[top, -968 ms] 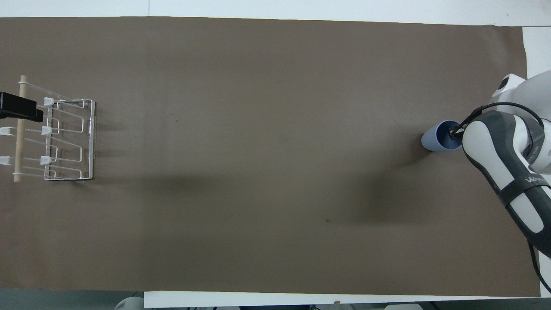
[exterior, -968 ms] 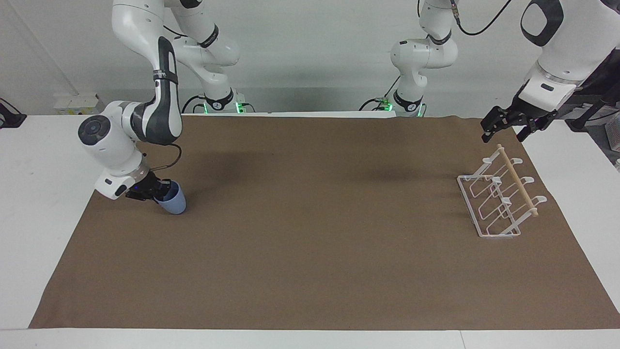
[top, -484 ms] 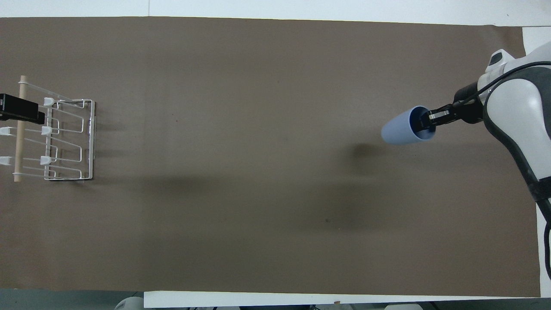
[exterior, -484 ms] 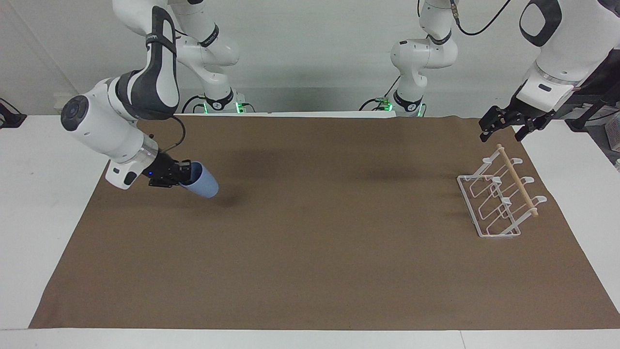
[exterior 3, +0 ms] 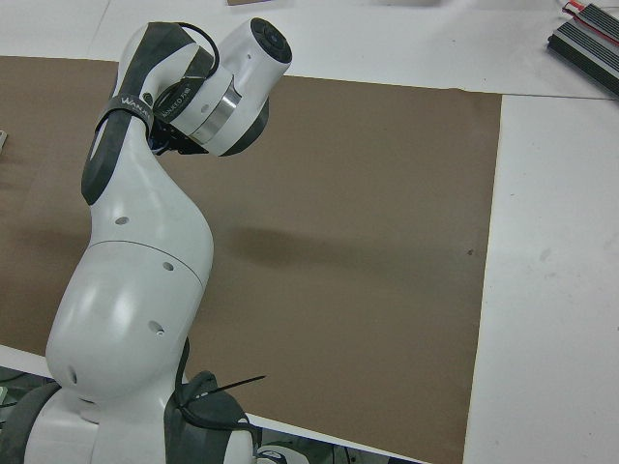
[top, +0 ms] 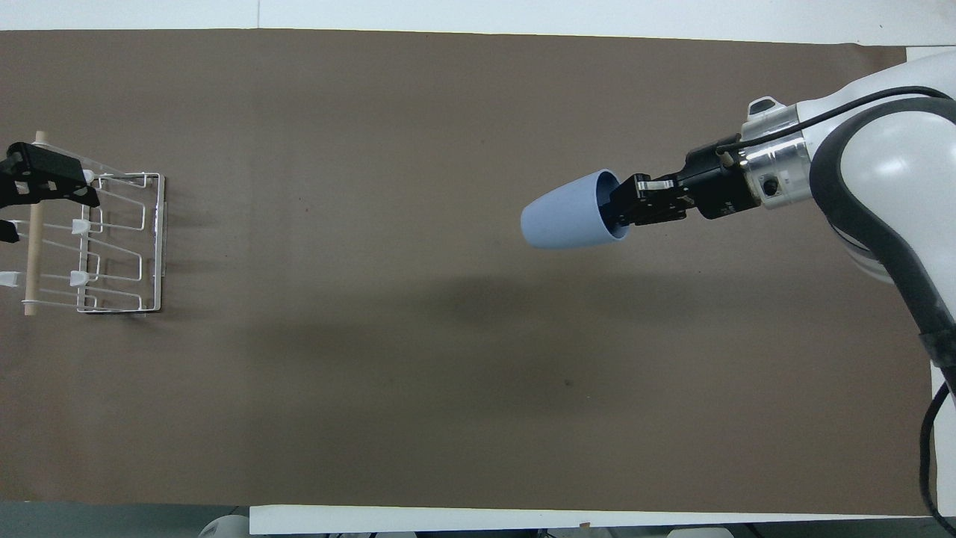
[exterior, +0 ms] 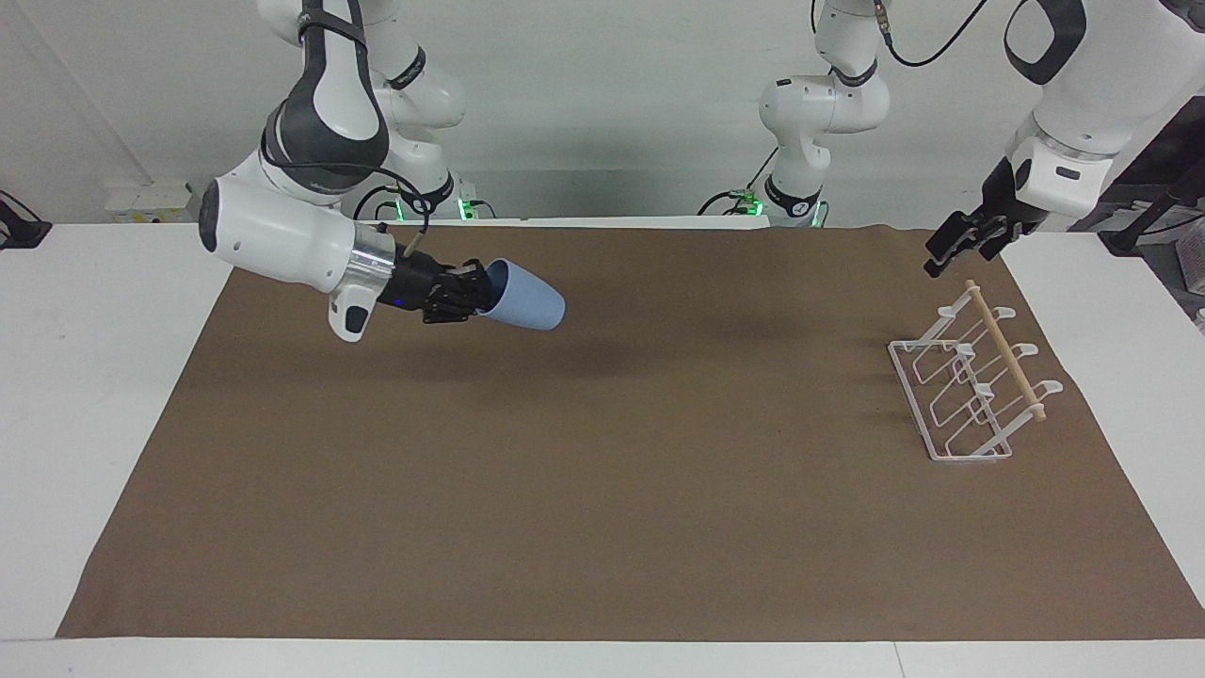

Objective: Hang cup on cup holder
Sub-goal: 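Carry the cup toward center while the left gripper reaches its open end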

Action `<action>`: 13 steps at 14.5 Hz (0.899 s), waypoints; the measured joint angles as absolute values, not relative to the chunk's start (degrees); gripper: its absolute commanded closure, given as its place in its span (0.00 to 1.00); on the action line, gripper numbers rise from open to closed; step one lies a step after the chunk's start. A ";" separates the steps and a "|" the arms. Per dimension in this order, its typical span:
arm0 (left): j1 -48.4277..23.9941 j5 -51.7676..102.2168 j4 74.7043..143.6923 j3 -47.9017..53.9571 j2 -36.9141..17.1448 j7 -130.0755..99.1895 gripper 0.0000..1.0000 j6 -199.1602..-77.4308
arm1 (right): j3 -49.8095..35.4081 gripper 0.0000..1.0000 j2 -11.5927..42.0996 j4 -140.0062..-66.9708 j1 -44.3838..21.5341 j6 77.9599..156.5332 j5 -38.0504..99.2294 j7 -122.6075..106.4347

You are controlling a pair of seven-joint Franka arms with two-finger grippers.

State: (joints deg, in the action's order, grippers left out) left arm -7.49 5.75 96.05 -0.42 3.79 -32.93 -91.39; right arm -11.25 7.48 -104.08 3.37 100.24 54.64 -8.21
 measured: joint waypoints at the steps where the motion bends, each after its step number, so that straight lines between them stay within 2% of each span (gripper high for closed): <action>1: -8.98 7.71 96.89 -0.27 3.88 -39.30 0.00 -92.93 | -11.63 1.00 7.50 -104.31 2.20 101.88 57.90 -6.48; 6: -16.22 21.37 103.16 0.09 3.32 -70.30 0.00 -107.08 | -12.00 1.00 7.24 -108.58 -5.07 112.33 71.63 -4.24; 13: -23.57 31.99 103.97 0.12 0.04 -90.14 0.00 -118.67 | -12.04 1.00 7.07 -110.63 -6.74 114.97 72.43 -2.26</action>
State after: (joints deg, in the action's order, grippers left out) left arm -23.57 31.99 103.97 0.12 0.04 -90.14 -118.67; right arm -12.04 7.07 -110.63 -6.74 114.97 72.43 -2.26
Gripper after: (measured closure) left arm 0.000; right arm 0.956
